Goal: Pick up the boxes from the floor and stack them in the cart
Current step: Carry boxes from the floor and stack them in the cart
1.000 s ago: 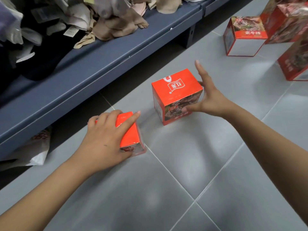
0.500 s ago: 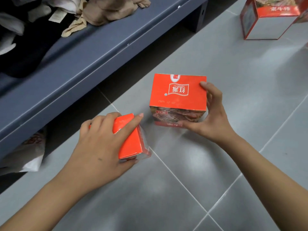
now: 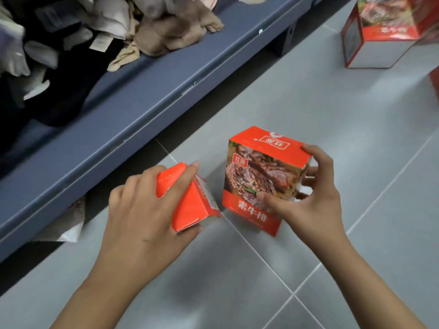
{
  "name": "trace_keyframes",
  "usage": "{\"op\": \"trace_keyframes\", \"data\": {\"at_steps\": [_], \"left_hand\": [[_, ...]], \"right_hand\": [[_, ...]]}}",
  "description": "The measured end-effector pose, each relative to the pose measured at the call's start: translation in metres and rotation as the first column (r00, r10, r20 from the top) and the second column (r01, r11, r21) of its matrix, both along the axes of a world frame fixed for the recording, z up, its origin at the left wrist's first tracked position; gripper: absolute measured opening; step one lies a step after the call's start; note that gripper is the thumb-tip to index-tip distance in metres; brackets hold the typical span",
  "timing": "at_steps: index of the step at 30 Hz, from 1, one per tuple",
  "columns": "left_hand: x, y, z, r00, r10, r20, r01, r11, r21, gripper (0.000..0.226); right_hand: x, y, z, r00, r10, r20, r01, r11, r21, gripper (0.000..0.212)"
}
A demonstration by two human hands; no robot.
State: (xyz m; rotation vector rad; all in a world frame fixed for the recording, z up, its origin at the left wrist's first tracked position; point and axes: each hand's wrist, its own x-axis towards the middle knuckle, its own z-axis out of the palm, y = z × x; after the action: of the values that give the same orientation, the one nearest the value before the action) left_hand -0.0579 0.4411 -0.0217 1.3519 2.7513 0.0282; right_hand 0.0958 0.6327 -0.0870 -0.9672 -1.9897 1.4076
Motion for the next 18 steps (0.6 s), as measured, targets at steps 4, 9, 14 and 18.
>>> {"op": "trace_keyframes", "data": {"at_steps": [4,9,14,18], "left_hand": [[0.020,0.004,0.031,1.000,-0.010,0.018,0.010,1.000,0.019,0.094],[0.041,0.002,0.113,0.996,0.011,0.085,-0.015,0.999,0.046,0.096],[0.039,-0.012,0.227,0.997,0.022,0.077,-0.025,0.999,0.033,0.095],[0.029,-0.029,0.327,0.999,-0.027,0.029,0.027,1.000,0.007,0.093]], "right_hand": [[0.028,-0.001,0.051,0.997,0.022,0.075,-0.021,1.000,-0.006,0.095],[0.049,0.004,0.147,0.985,0.052,0.162,-0.060,0.997,0.045,0.093],[0.046,-0.005,0.259,0.965,0.079,0.249,-0.098,0.993,0.062,0.095],[0.034,-0.020,0.357,0.946,0.152,0.287,-0.181,0.981,0.075,0.099]]}}
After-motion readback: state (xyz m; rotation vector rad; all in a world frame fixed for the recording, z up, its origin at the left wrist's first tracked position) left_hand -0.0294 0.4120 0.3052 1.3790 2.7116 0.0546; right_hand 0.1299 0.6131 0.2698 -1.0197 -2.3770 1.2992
